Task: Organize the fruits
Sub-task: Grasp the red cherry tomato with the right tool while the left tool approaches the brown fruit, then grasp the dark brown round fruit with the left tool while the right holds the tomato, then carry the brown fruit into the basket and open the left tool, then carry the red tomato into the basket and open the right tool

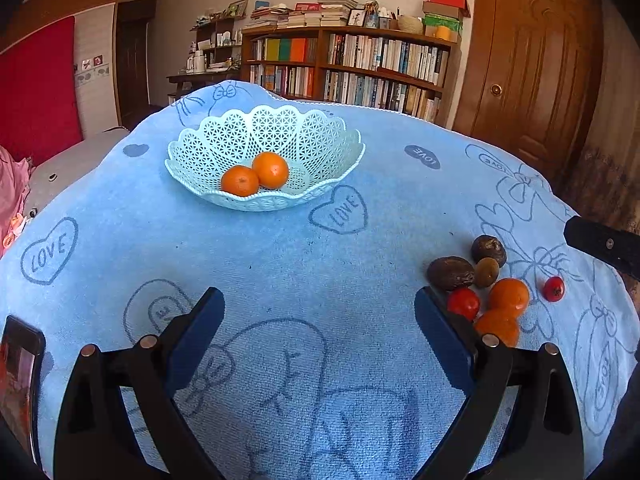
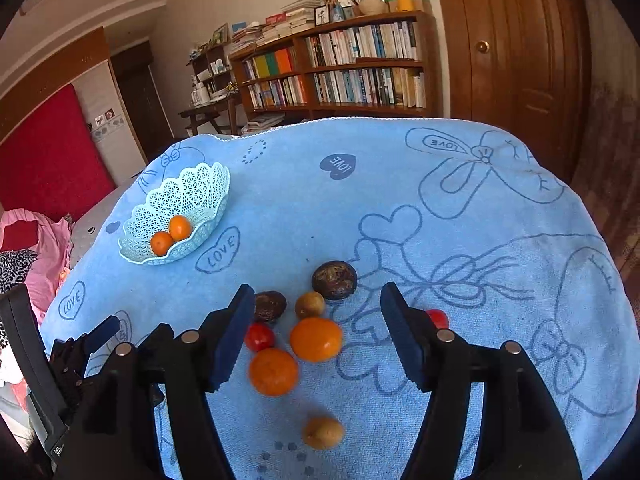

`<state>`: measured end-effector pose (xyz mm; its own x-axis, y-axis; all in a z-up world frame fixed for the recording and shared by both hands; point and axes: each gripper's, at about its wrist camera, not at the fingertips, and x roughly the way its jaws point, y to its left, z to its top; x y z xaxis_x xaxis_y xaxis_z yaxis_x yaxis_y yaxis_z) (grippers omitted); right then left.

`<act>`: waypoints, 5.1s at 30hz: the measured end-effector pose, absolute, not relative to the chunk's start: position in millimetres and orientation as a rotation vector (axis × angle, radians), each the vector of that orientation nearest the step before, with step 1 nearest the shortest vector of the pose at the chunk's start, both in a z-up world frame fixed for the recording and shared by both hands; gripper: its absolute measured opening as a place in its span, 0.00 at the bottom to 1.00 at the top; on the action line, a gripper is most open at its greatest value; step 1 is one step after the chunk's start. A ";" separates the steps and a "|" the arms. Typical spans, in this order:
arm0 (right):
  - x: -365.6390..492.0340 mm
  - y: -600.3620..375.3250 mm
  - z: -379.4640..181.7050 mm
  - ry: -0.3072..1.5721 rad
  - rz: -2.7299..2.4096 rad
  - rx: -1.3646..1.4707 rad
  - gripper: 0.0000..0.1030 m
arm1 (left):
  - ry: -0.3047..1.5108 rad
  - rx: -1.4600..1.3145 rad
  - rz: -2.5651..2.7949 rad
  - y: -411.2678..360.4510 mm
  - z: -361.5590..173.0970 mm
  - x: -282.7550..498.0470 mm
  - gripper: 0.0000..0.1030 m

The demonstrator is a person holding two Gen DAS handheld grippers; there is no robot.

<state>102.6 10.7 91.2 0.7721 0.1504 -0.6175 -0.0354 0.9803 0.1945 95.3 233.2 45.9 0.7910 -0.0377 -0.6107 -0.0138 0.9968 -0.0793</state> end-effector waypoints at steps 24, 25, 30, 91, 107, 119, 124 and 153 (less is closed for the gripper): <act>124.3 -49.9 46.8 0.839 -0.037 0.256 0.53 | 0.692 -0.049 -0.078 221.9 40.6 98.8 0.94; 129.3 -50.4 43.7 0.848 -0.043 0.251 0.52 | 0.694 -0.050 -0.079 221.9 40.4 99.2 0.94; 149.2 -54.3 28.6 0.891 -0.065 0.244 0.46 | 0.710 -0.056 -0.097 221.9 39.1 101.9 0.94; 133.3 -54.5 23.4 0.817 -0.031 0.281 0.29 | 0.726 -0.078 -0.259 177.3 61.1 167.6 0.41; 132.7 -52.6 23.0 0.818 -0.031 0.283 0.29 | 0.640 -0.146 -0.072 234.3 88.5 192.6 0.41; 133.5 -50.6 20.0 0.829 -0.032 0.280 0.29 | 0.637 -0.174 0.067 267.9 81.2 226.1 0.41; 133.6 -52.2 26.1 0.816 -0.037 0.285 0.29 | 0.613 -0.179 0.109 273.2 78.9 224.1 0.42; 248.8 116.9 122.8 0.838 0.448 0.153 0.29 | 0.585 -0.168 0.011 227.7 66.3 97.2 0.80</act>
